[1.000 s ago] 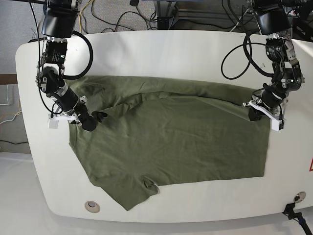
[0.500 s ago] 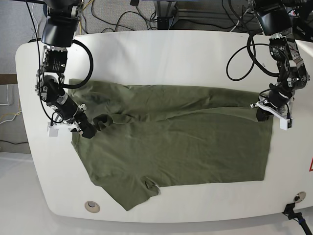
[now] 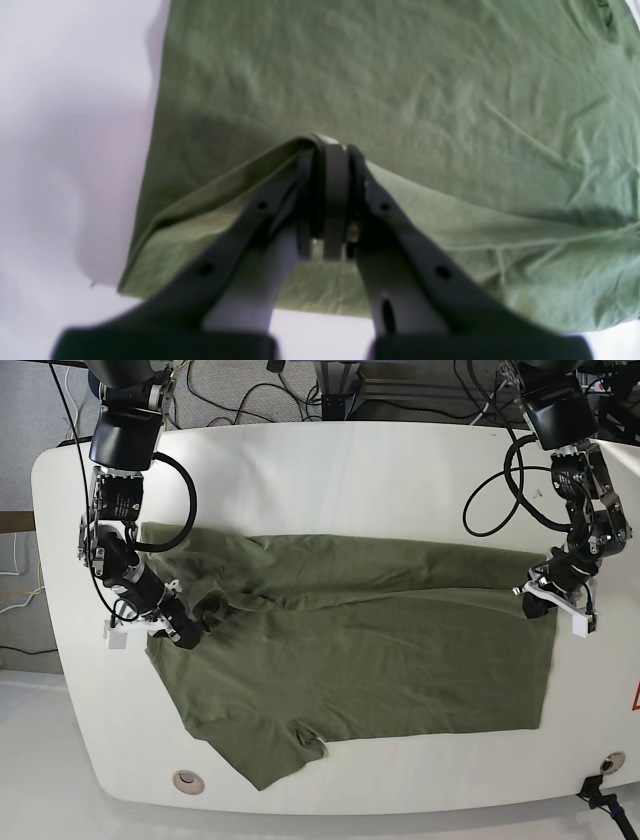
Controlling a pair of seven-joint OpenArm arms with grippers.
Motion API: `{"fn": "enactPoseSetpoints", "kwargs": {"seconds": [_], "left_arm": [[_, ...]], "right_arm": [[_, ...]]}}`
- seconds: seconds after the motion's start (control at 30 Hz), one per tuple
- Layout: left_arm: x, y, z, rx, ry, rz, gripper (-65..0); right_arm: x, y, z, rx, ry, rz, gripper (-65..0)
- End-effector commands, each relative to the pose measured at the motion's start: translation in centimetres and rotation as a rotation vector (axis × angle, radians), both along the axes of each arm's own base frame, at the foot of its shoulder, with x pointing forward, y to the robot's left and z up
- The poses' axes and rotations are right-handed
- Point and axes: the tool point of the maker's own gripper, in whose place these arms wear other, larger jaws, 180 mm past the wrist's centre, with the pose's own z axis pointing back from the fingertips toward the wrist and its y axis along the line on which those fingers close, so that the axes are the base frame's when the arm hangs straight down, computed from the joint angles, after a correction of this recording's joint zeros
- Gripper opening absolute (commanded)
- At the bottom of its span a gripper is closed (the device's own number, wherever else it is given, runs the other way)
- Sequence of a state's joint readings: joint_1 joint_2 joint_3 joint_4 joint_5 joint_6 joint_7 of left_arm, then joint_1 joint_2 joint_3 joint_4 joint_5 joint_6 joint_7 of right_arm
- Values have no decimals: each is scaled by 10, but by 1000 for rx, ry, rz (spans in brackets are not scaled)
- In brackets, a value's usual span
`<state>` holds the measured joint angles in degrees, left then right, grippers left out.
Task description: Fold the T-shirt properly
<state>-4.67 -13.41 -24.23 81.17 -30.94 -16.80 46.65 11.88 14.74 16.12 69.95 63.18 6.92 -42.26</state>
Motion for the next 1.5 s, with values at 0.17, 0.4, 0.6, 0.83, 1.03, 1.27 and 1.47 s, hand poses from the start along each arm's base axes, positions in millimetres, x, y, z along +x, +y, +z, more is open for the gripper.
{"fn": "enactPoseSetpoints", "kwargs": {"seconds": [0.17, 0.4, 0.6, 0.83, 1.03, 1.27, 1.47], "left_arm": [[8, 45, 26, -11, -64, 201, -370], [16, 95, 68, 63, -136, 317, -203], [7, 92, 96, 181, -242, 273, -203], [-20, 47, 83, 375, -247, 32, -203], [-38, 34, 62, 443, -189, -108, -203], [-42, 37, 55, 479, -161, -112, -203], [-43, 39, 54, 480, -157, -106, -201]], "right_arm": [[15, -5, 21, -31, -58, -3, -440], [21, -31, 43, -115, -86, 6, -202], [-8, -40, 66, -257, -136, 67, -202], [-61, -57, 46, -671, -52, 151, -202], [-89, -67, 8, -791, 59, 162, -202], [-98, -61, -30, -861, 82, 201, -202], [-97, -73, -53, -843, 109, 161, -202]]}}
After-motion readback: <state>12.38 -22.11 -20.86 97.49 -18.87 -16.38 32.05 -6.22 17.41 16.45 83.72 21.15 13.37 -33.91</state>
